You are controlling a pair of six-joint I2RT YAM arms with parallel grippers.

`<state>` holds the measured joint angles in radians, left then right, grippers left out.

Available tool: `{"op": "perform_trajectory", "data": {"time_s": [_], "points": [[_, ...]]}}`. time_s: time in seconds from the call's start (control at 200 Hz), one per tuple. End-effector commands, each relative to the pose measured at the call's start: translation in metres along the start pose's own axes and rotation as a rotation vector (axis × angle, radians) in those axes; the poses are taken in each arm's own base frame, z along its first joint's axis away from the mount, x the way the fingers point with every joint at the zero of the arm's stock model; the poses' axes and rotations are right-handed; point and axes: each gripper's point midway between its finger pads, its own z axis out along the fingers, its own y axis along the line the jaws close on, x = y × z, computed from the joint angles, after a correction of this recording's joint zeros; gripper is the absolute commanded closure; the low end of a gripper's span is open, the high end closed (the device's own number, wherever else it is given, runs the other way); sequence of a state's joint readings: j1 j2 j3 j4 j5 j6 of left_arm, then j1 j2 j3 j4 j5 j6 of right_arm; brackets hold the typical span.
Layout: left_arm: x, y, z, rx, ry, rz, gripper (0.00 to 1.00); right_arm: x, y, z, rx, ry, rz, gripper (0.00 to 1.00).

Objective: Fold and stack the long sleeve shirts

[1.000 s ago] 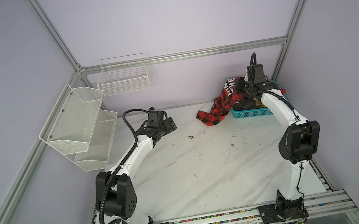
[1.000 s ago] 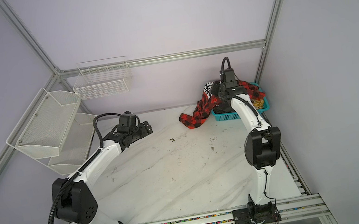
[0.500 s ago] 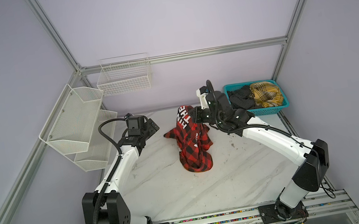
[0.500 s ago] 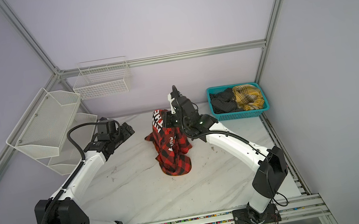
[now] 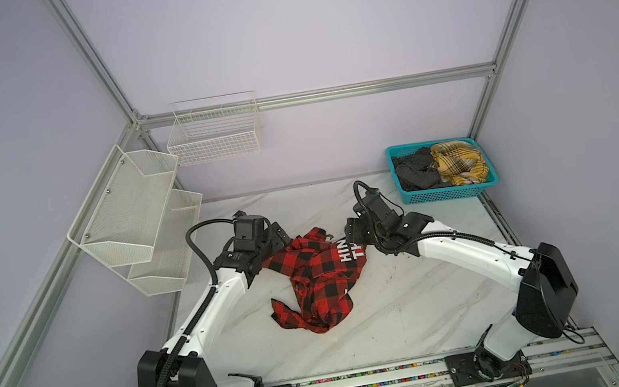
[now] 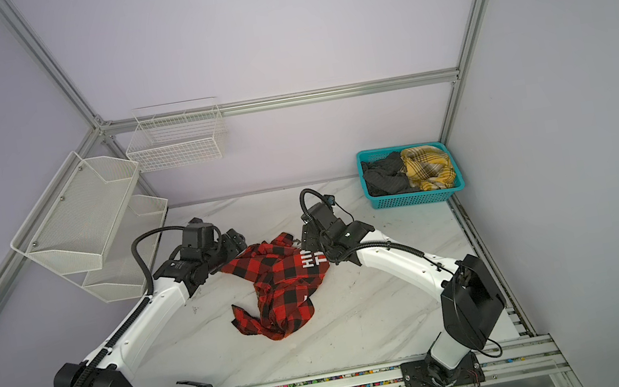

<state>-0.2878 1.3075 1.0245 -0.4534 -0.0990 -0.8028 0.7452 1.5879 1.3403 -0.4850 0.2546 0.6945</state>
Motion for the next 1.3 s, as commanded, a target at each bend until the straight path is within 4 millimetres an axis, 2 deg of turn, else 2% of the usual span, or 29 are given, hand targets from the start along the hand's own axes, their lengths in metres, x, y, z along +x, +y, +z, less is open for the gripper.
{"op": "perform_trajectory", "data": {"time_s": [0.0,0.11,0.175,0.26,0.365,0.43,0.505,0.585,0.63,0.755,0.89,0.955,1.035,1.13,1.205,1.295], "points": [[0.035,0.024,-0.001,-0.072,0.042,-0.089,0.10,-0.007,-0.050,-0.012,0.281,-0.042,-0.038,0.21],[0.057,0.042,-0.009,-0.120,0.055,-0.154,0.09,0.000,-0.056,-0.012,0.282,-0.021,-0.117,0.26],[0.060,0.048,-0.014,-0.131,0.032,-0.157,0.09,0.006,-0.048,-0.011,0.209,-0.008,-0.141,0.27],[0.063,0.063,-0.022,-0.184,0.021,-0.160,0.08,0.028,-0.009,-0.007,-0.047,0.090,-0.241,0.27],[0.064,0.068,-0.024,-0.193,0.016,-0.128,0.06,0.038,0.022,-0.007,-0.183,0.138,-0.242,0.27],[0.068,0.068,-0.018,-0.192,0.037,-0.117,0.06,0.046,0.038,-0.004,-0.214,0.153,-0.233,0.27],[0.073,0.067,-0.007,-0.185,0.075,-0.116,0.06,0.064,0.060,-0.001,-0.239,0.183,-0.262,0.27],[0.083,0.074,0.002,-0.224,0.115,-0.158,0.07,0.090,0.085,-0.001,-0.267,0.213,-0.324,0.27],[0.088,0.071,0.009,-0.211,0.140,-0.168,0.07,0.108,0.097,-0.001,-0.275,0.233,-0.369,0.27],[0.094,0.062,0.024,-0.172,0.182,-0.160,0.09,0.148,0.113,0.006,-0.255,0.257,-0.454,0.28],[0.083,0.071,0.024,-0.201,0.161,-0.179,0.10,0.180,0.095,0.035,-0.167,0.315,-0.396,0.38],[0.076,0.069,0.020,-0.177,0.154,-0.198,0.10,0.179,0.080,0.049,-0.070,0.298,-0.387,0.43],[0.066,0.070,0.014,-0.172,0.121,-0.174,0.10,0.159,0.057,0.063,0.034,0.254,-0.364,0.49],[0.062,0.075,0.014,-0.188,0.109,-0.144,0.10,0.126,0.017,0.074,0.108,0.243,-0.244,0.56],[0.066,0.077,0.015,-0.188,0.140,-0.164,0.11,0.102,-0.011,0.074,0.143,0.228,-0.174,0.56],[0.068,0.078,0.016,-0.182,0.154,-0.174,0.11,0.077,-0.034,0.065,0.203,0.186,-0.172,0.56]]}}
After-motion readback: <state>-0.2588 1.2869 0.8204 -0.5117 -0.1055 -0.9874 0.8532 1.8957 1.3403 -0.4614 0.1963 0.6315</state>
